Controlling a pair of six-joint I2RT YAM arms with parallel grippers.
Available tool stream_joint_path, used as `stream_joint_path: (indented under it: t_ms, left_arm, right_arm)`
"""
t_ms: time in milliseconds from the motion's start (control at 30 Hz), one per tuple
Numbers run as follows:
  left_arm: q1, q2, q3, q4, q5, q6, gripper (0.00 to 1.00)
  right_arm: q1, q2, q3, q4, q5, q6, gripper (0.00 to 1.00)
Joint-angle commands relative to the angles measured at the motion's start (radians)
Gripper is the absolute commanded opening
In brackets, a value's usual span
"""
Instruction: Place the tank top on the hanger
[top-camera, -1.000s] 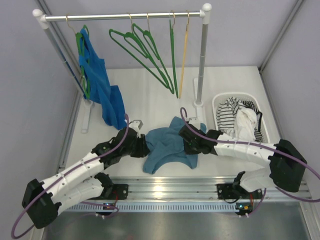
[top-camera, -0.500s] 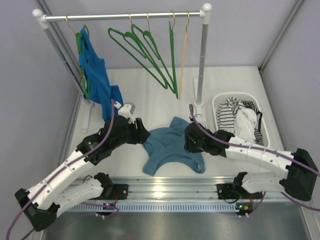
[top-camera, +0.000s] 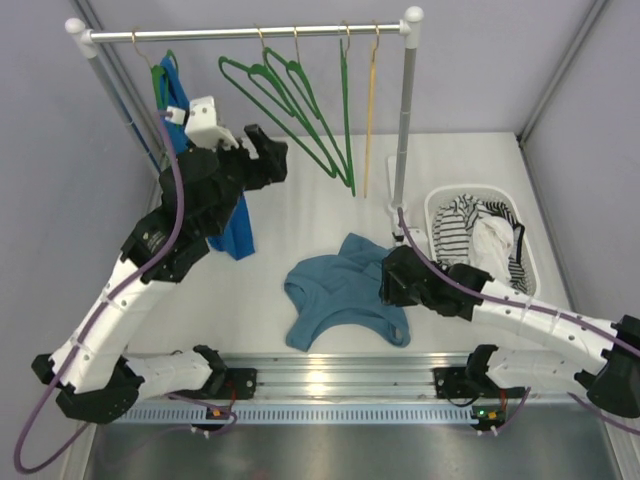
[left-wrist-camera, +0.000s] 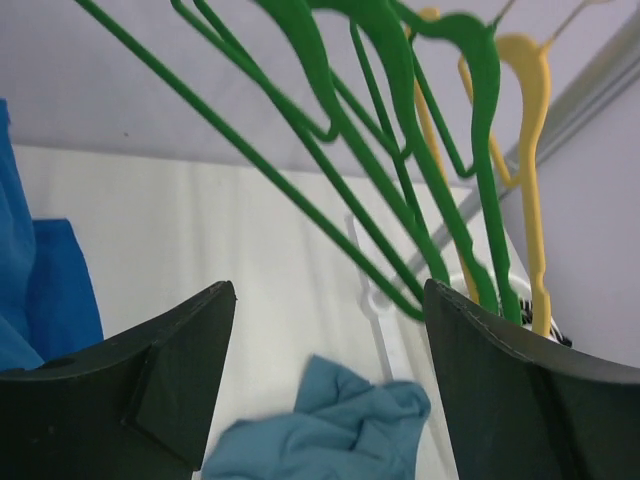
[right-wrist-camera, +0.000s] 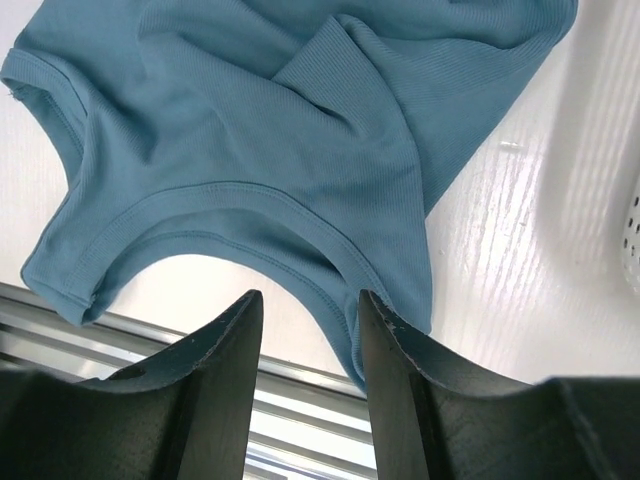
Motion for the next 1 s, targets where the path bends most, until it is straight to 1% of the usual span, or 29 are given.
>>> stream_joint_path:
  t_ms: [0,67,167,300,467,567,600,667,767,800,833,933,967]
  left_arm:
    - [0.030,0.121,0.149,0.102,-0.108,0.094,0.82]
    - [0.072,0.209,0.209,0.102,-0.083,0.095,0.82]
    - [0.120,0.321,0.351,0.088,-0.062,0.083,0.82]
    - [0.132,0.430,0.450,0.113,-0.051,0.100,0.82]
    - [0.132,0.574,0.591,0.055,-0.080,0.108,0.81]
    - [0.129,0.597,0.601,0.035,-0.115,0.098,0.77]
    - [0.131,0.602,0.597,0.035,-0.121,0.095,0.74]
    - [0.129,0.603,0.587,0.025,-0.140,0.091,0.72]
    - [0.131,0.599,0.573,0.024,-0.141,0.094,0.66]
    - [0.131,0.599,0.571,0.013,-0.146,0.095,0.63]
    - [0.131,0.597,0.573,0.010,-0.148,0.098,0.57]
    - [0.129,0.582,0.559,-0.008,-0.155,0.109,0.50]
    - [0.131,0.579,0.544,-0.005,-0.155,0.112,0.46]
  right_arm:
    - [0.020,-0.033,0.034,-0.028,0.021,-0.036,0.44]
    - [0.020,-0.047,0.034,-0.032,0.020,-0.058,0.44]
    - [0.020,-0.068,0.028,-0.031,0.011,-0.091,0.45]
    - [0.020,-0.106,0.017,-0.034,0.005,-0.133,0.45]
    - [0.018,-0.162,-0.001,-0.049,-0.009,-0.177,0.46]
    - [0.018,-0.192,-0.013,-0.058,-0.012,-0.191,0.47]
    - [0.018,-0.203,-0.016,-0.060,-0.011,-0.191,0.47]
    - [0.018,-0.231,-0.030,-0.060,-0.011,-0.191,0.47]
    - [0.017,-0.255,-0.047,-0.058,-0.011,-0.191,0.48]
    - [0.017,-0.260,-0.052,-0.058,-0.009,-0.191,0.48]
    - [0.017,-0.263,-0.056,-0.058,-0.009,-0.193,0.48]
    - [0.017,-0.272,-0.067,-0.054,-0.009,-0.194,0.48]
    - [0.018,-0.274,-0.070,-0.054,-0.011,-0.196,0.48]
